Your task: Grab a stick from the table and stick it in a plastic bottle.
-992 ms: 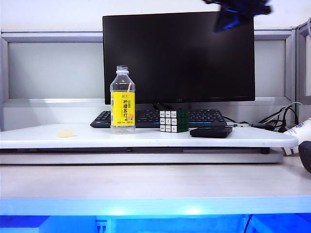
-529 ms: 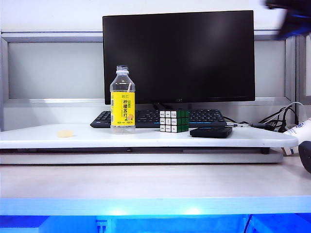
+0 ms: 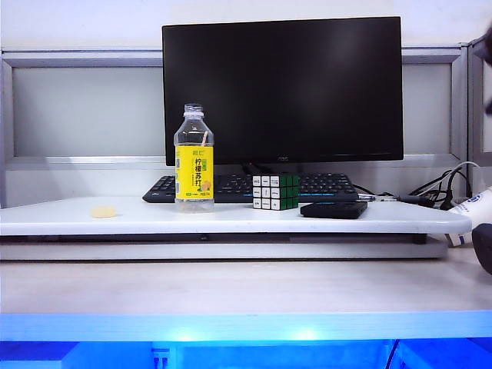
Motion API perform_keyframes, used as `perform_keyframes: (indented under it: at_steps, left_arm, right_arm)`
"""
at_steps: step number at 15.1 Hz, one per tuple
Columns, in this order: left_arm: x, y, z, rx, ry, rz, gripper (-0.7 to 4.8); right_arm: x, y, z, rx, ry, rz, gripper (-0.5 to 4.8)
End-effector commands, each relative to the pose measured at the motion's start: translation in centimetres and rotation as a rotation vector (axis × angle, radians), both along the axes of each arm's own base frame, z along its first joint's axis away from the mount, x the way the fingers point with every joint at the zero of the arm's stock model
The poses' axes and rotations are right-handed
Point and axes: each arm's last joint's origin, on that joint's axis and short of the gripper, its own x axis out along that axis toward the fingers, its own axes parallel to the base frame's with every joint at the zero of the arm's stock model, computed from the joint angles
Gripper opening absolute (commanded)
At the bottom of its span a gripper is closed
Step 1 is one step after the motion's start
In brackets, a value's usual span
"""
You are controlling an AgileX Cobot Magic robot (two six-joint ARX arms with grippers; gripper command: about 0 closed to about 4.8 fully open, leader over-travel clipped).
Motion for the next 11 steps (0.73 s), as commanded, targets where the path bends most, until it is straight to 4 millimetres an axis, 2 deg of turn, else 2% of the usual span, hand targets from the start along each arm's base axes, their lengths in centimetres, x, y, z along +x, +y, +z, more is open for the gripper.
perform_keyframes:
  at_steps: [1,6,10,11]
  left_arm:
    - [0.0,0.0,0.1,0.001,-0.005,-0.004,-0.06]
    - [0.0,-0.1,-0.2,0.001,0.024,-0.035,-0.06]
    - [-0.1,-0.2,-0.1,-0.004,0.023,-0.076,-0.06]
    - [-0.1,-0.2,-0.1,-0.004,0.024,-0.075,-0.06]
  right_arm:
    - [-0.6,0.0,-1.4,0.007,-0.037,0.001,-0.05]
    - [-2.3,-0.1,-4.7,0.072,-0.058,0.017,-0.05]
    - [-4.0,-0.2,-5.5,0.029,-0.044,0.019,-0.05]
    - [-5.1,-0.3,-5.2,0.016,-0.063,-0.007,-0.05]
